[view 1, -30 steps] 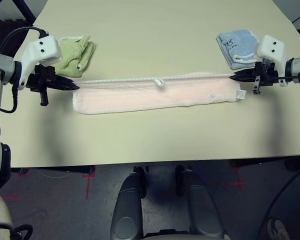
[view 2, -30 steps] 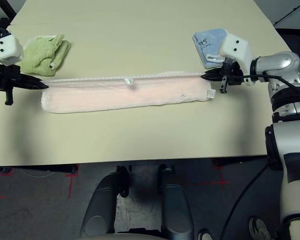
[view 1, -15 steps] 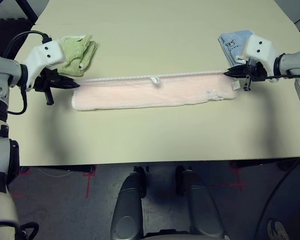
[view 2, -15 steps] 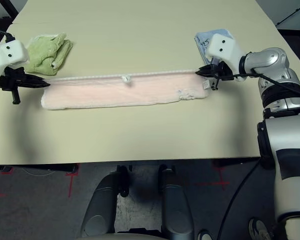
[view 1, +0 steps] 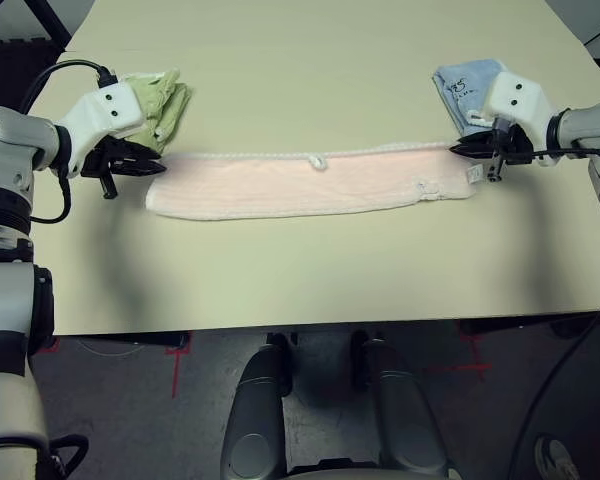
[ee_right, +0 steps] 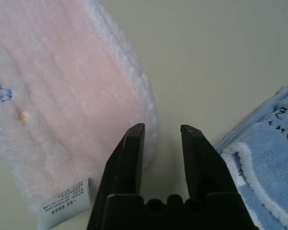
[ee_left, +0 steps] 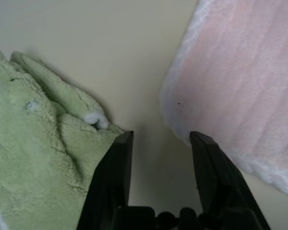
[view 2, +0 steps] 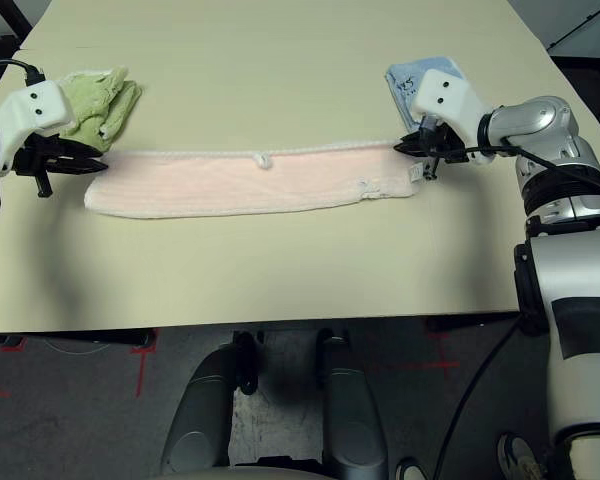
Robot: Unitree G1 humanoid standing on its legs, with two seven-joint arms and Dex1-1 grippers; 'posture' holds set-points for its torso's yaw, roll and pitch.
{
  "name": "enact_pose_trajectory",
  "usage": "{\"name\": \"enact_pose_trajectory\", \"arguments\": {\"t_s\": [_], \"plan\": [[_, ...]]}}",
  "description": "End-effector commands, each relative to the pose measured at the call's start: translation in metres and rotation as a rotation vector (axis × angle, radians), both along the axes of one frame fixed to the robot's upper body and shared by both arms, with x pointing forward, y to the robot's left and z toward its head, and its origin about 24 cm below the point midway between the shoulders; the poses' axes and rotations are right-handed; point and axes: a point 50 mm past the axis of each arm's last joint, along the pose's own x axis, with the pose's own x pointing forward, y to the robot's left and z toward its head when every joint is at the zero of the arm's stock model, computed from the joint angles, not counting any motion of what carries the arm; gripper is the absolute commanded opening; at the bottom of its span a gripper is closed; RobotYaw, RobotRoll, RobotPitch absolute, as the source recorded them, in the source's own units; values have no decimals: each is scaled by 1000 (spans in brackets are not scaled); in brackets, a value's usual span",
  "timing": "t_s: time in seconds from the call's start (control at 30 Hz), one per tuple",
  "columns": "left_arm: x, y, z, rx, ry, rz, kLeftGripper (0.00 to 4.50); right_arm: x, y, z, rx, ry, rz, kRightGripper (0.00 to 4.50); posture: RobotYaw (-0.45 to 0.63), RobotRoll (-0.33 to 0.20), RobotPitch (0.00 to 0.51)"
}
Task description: Fold the towel and set it aside.
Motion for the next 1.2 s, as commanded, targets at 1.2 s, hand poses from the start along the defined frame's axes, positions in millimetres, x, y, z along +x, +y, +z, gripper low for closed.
{"name": "enact_pose_trajectory", "arguments": {"t_s": [1.2], "plan": [[-66, -57, -60, -577, 165, -474, 4500, -35, -4, -29, 944, 667, 236, 4476, -65, 0, 268]]}}
